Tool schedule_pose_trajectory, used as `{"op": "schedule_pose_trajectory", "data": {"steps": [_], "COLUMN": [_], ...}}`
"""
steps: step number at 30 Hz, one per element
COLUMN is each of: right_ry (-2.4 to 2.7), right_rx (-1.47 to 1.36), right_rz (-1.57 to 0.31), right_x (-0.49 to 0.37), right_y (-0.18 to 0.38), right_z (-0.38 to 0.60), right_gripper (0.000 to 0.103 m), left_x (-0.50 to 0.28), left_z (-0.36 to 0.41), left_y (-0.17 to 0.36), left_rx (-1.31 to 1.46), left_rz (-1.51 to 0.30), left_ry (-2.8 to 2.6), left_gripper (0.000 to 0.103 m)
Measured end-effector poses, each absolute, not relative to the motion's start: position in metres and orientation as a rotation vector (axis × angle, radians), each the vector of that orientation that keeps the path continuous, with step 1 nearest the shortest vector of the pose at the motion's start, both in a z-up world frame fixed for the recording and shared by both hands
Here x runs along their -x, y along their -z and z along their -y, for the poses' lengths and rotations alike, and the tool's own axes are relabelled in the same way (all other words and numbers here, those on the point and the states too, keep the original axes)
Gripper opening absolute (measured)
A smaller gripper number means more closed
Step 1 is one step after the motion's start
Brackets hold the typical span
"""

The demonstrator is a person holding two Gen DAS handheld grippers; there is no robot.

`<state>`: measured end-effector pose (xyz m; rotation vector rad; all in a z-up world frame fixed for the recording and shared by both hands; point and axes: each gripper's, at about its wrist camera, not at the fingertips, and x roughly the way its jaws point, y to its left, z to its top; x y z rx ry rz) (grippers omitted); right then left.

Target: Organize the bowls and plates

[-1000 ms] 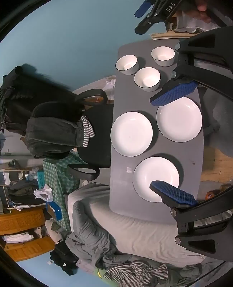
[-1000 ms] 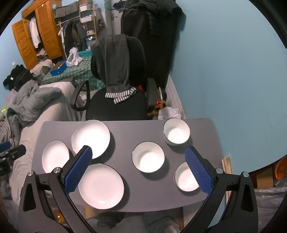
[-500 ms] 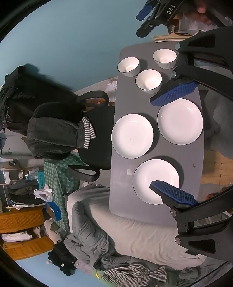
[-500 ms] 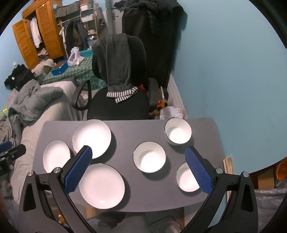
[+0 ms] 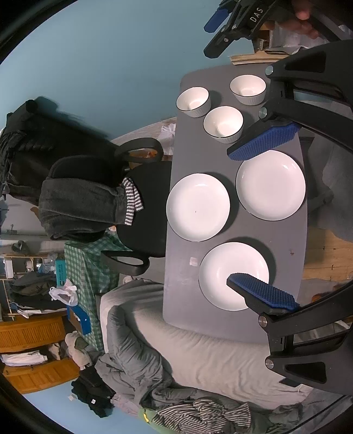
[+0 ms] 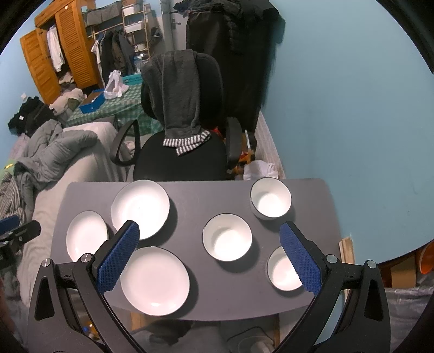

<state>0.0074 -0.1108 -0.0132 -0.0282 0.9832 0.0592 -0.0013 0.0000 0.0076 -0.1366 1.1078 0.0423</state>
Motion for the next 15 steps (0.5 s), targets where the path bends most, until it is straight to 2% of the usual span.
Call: {"op": "schedule_pose_trajectory", "data": {"steps": [15], "right_ry": [-0.069], "right_rx": [0.033], "right_rz": [-0.988], "right_x": [-0.0073], "right_y": [0.0155], "right_z": [0.1066], "right_gripper": [0.101], "left_x": [0.0025], "left_z": [-0.001], "left_y": [-0.0037], "left_rx": [0.145], "left_rz": [-1.109], "left_ry": [-0.047], "left_gripper": [0.087]}}
